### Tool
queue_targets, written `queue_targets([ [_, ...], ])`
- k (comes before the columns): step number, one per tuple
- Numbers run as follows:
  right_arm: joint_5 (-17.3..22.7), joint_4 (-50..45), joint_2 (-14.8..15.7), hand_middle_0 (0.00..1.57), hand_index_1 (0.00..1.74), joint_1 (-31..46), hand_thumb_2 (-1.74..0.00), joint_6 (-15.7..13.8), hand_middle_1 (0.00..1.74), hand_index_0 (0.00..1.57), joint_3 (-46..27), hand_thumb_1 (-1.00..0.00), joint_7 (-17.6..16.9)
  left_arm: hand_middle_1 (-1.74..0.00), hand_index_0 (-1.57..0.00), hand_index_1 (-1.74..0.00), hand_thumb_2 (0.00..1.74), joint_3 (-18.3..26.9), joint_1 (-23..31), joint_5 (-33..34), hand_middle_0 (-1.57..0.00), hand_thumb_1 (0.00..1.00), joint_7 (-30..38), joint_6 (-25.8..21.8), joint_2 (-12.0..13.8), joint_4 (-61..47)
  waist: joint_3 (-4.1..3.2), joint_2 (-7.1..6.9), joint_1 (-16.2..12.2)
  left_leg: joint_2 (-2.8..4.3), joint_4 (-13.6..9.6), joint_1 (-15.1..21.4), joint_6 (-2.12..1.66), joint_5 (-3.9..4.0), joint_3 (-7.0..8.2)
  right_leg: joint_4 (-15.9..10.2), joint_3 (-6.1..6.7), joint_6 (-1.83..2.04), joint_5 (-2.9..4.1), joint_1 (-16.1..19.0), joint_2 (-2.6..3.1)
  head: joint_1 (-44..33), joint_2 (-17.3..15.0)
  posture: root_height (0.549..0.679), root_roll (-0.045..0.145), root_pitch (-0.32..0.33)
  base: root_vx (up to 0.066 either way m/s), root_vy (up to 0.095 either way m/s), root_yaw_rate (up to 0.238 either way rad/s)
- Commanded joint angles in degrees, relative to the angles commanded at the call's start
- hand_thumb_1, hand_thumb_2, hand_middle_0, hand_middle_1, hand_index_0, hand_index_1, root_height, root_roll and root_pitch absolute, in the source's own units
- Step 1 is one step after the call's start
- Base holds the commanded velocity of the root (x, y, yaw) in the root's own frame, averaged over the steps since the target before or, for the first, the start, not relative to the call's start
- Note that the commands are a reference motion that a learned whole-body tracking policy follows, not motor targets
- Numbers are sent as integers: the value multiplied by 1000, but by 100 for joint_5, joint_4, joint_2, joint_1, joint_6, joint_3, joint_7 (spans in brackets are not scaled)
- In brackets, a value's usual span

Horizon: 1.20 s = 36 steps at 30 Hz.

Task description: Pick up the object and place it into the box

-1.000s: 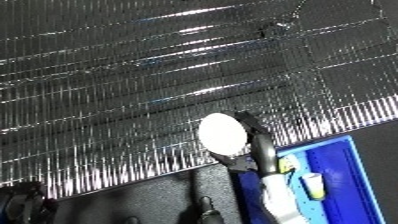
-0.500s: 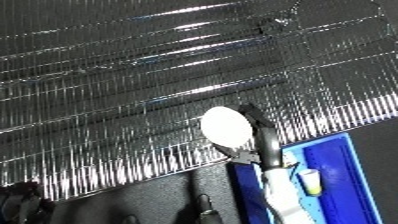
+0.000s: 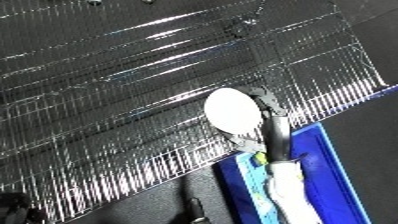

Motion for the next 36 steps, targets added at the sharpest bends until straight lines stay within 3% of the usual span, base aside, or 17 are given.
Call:
queue_targets([
  [8, 145, -186, -219, 1099, 1218, 395, -1218, -153, 1218, 1099, -468, -700, -230, -1740, -1570, -1740, 1740, -26, 105, -113, -1570, 1000, -76, -134, -108, 64, -79, 175, -388, 104, -340, 475, -83, 49, 346, -556, 200, 21, 171, 313, -76, 654, 303, 664, 59, -43, -34, 101, -291],
  [15, 401, -278, -358, 1099, 1218, 923, -1218, -207, 1218, 1099, -941, -700, -197, -1740, -1570, -1740, 1740, -118, 212, -251, -1570, 1000, -40, -310, -326, 130, -171, 410, -849, 174, -562, 838, -137, 49, 681, -828, 447, 77, 236, 435, -176, 1084, 533, 666, 69, -46, -9, 146, -249],
  [20, 438, -248, -353, 1099, 1218, 1317, -1218, -228, 1218, 1099, -1218, -700, -253, -1740, -1570, -1740, 1740, -142, 278, -304, -1570, 1000, -32, -423, -434, 198, -232, 495, -1150, 218, -670, 1037, -141, 33, 887, -959, 577, 117, 271, 468, -154, 1296, 648, 666, 71, -45, 8, 104, -193],
  [25, 987, -30, -293, 1099, 1218, 1601, -1218, -373, 1218, 1099, -1490, -700, -59, -1740, -1570, -1740, 1740, -166, 314, -331, -1570, 1000, -26, -552, -535, 284, -264, 574, -1393, 248, -758, 1166, -143, 2, 1039, -1098, 680, 162, 320, 475, -129, 1513, 764, 667, 71, -40, 7, 75, -163],
  [31, 1501, 384, -271, 628, 696, 1671, -696, -557, 696, 628, -1633, -400, 195, -1740, -1570, -1740, 1740, -245, 241, -338, -1570, 1000, 7, -652, -632, 410, -278, 672, -1519, 233, -851, 1255, -158, 8, 1104, -1255, 737, 193, 387, 503, -128, 1762, 856, 668, 74, -36, -1, 40, -75],
  [36, 1702, 653, -355, 235, 261, 1618, -261, -623, 261, 235, -1680, -150, 309, -1740, -1570, -1740, 1740, -310, 195, -376, -1570, 1000, 27, -716, -678, 469, -292, 766, -1531, 218, -936, 1293, -184, 40, 1093, -1347, 743, 203, 423, 532, -155, 1933, 914, 669, 76, -32, -5, 27, -3],
])
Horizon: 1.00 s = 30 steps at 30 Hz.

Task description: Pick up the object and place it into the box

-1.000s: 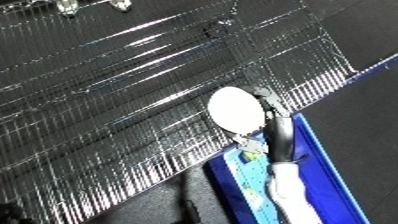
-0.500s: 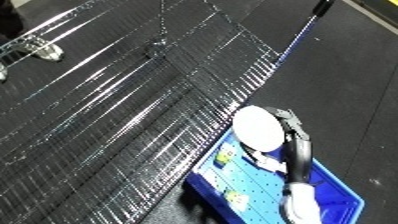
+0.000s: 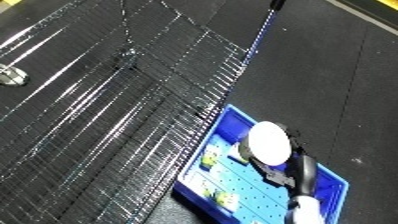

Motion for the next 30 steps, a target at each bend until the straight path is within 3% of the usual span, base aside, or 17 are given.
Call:
queue_targets([
  [3, 6, 84, -40, 0, 0, -29, 0, 14, 0, 0, -13, 0, -7, -1740, -1570, -1740, 1740, -22, -10, -44, -1570, 1000, -1, -35, -19, 4, -10, 44, 1, -16, -37, 9, -12, 25, -23, -17, -1, -3, 6, 0, -4, 86, -21, 669, 77, -30, -1, 31, 20],
  [10, -90, 184, -93, 0, 0, -54, 0, 65, 0, 0, -25, 0, -77, -1740, -1570, -1740, 1740, -68, 0, -135, -1570, 1000, 18, -4, -34, -15, -60, 66, 46, -20, -63, 13, -27, 68, -76, -20, -36, -19, 0, 23, 0, 62, -181, 670, 77, -29, 15, 8, 48],
  [20, -423, 6, -31, 0, 0, -74, 0, 187, 0, 0, 57, 0, -288, -1740, -1570, -1740, 1740, -95, 14, -175, -1570, 1000, 108, 34, -53, -66, -74, 57, 149, -53, -64, -34, -28, 131, -175, 108, -87, -65, -49, -1, 21, -219, -485, 670, 77, -30, 10, 0, 67],
  [30, -752, -528, 171, 0, 0, -79, 0, 324, 0, 0, 522, 0, 458, -1740, -1570, -1740, 1740, -84, 132, -186, -1570, 1000, 98, 99, -66, -140, -122, -54, 364, -104, -193, 26, -35, 208, -339, 92, -215, -106, -81, 155, -5, -952, -926, 671, 78, -44, 31, -10, 103],
])
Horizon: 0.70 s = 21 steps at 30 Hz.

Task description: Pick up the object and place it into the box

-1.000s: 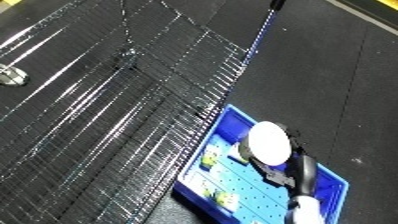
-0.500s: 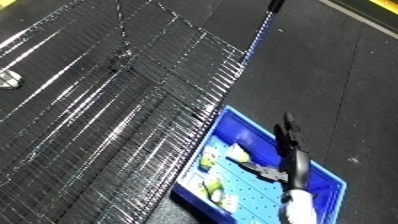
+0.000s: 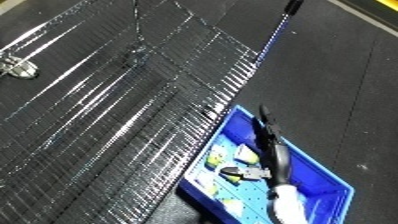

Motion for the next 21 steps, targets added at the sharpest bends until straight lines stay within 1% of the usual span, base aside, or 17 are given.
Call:
queue_targets([
  [2, -148, -129, 19, 0, 0, -48, 0, 77, 0, 0, 136, 0, 92, -1740, -1570, -1740, 1740, 0, 10, -5, -1570, 1000, 8, 21, 11, -26, -3, -47, 70, -7, 6, -14, 6, 4, -43, 14, -30, -10, -9, 21, 0, -205, -69, 671, 77, -47, 15, -36, 124],
  [5, -242, -258, 55, 0, 0, -150, 0, 199, 0, 0, 321, 0, 210, -1740, -1570, -1740, 1740, -2, -11, 36, -1570, 1000, 22, 67, 11, -34, -6, -127, 187, -6, 37, -52, 8, 14, -123, 62, -78, -30, -40, 50, 13, -514, -130, 671, 75, -51, 7, -58, 145],
  [10, -306, -388, 100, 0, 0, -368, 0, 380, 0, 0, 596, 0, 286, -1740, -1570, -1740, 1740, -36, -103, 130, -1570, 1000, 72, 158, 28, -8, -14, -243, 403, -25, 88, -112, 11, 43, -285, 136, -184, -81, -83, 126, 42, -852, -309, 671, 71, -61, 8, -63, 174],
  [16, -535, -392, 135, 0, 0, -587, 0, 632, 0, 0, 850, 0, 460, -1740, -1570, -1740, 1740, 36, -108, 145, -1570, 1000, 66, 224, 63, 78, -31, -340, 673, -63, 74, -111, 1, 97, -452, 119, -327, -122, -100, 306, 24, -1368, -549, 672, 67, -77, 45, -32, 184],
  [19, -589, -376, 174, 0, 0, -668, 0, 771, 0, 0, 948, 0, 568, -1740, -1570, -1740, 1740, 103, -82, 147, -1570, 1000, 74, 273, 94, 88, -37, -410, 797, -67, 72, -129, 0, 124, -532, 146, -395, -144, -121, 371, 32, -1746, -719, 672, 64, -84, 43, -37, 210],
  [21, -570, -352, 220, 0, 0, -691, 0, 817, 0, 0, 1009, 0, 610, -1740, -1570, -1740, 1740, 153, -65, 167, -1570, 1000, 74, 316, 121, 95, -42, -472, 885, -61, 82, -151, 2, 143, -589, 170, -447, -160, -133, 414, 44, -2008, -779, 672, 61, -90, 46, -67, 247],
])
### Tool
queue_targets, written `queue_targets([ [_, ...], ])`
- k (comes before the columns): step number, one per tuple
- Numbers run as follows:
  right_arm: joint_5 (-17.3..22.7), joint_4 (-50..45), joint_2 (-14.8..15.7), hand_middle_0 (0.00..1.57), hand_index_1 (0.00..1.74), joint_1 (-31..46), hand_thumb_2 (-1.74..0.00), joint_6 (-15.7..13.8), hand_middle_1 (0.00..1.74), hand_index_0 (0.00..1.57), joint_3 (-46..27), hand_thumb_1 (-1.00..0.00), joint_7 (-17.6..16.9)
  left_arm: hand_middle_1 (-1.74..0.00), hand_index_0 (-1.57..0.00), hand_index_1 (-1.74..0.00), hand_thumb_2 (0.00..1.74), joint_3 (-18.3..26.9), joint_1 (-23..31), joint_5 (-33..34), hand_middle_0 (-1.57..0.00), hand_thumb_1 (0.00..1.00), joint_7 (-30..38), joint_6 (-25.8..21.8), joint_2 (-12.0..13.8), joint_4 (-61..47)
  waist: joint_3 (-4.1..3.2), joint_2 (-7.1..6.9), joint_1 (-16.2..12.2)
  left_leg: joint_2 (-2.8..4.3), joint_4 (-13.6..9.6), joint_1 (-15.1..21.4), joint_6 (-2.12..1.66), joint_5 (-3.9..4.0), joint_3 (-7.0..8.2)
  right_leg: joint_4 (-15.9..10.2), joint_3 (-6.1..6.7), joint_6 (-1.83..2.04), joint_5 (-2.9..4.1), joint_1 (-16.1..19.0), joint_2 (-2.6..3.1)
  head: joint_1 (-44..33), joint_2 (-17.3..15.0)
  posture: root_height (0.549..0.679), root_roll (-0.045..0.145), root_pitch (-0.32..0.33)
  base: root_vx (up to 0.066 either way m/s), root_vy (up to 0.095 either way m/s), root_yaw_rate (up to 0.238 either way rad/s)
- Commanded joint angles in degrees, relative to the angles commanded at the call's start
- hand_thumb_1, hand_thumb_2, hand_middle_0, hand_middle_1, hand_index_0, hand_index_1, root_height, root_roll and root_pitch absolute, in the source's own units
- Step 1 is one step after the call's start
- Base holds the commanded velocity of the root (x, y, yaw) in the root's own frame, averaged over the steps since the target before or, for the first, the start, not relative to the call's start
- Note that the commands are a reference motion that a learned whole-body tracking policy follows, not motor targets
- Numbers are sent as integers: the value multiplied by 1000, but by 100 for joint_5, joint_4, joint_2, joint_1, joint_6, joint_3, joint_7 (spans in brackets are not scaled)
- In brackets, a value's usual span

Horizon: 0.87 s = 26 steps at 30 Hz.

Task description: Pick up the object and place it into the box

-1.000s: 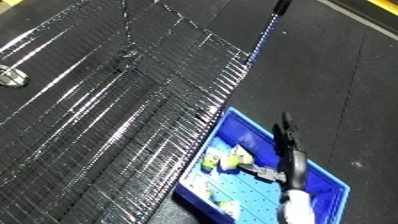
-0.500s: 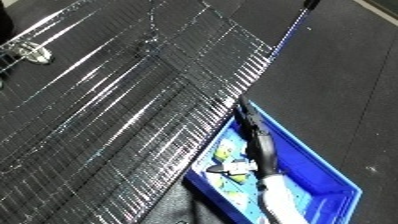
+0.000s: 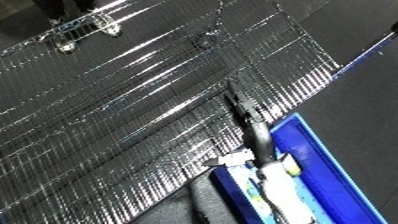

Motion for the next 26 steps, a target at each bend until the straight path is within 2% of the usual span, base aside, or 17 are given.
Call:
queue_targets([
  [5, 31, 83, 136, 0, 0, -18, 0, 16, 0, 0, 146, 0, 49, -1740, -1570, -1740, 1740, 97, 17, 99, -1570, 1000, -31, 96, 81, 24, 15, -141, 235, 19, 45, -93, -4, 70, -137, 51, -148, -24, -15, 78, 35, -745, 65, 671, 53, -99, 37, -88, 248],
  [12, 178, 323, 239, 0, 0, -114, 0, -126, 0, 0, 349, 0, -35, -1740, -1570, -1740, 1740, 159, -70, 210, -1570, 1000, 8, 177, 233, 5, 107, -273, 515, 29, 161, -334, 11, 171, -307, 171, -319, -1, -5, 19, 99, -1226, 234, 670, 37, -98, -6, -83, 190],
  [19, 163, 426, 303, 0, 0, -143, 0, -255, 0, 0, 442, 0, -61, -1740, -1570, -1740, 1740, 208, -31, 247, -1570, 1000, -54, 226, 339, -84, 213, -346, 654, 30, 376, -520, 22, 150, -416, 402, -384, 13, -45, -83, 104, -1290, 188, 667, 32, -105, 9, -30, 106],
  [26, 168, 450, 330, 0, 0, -76, 0, -269, 0, 0, 475, 0, -118, -1740, -1570, -1740, 1740, 245, 56, 273, -1570, 1000, -124, 282, 370, -141, 238, -383, 696, 16, 491, -586, 46, 112, -445, 583, -389, 16, -112, -148, 103, -1312, 56, 665, 31, -108, 31, -8, 35],
])
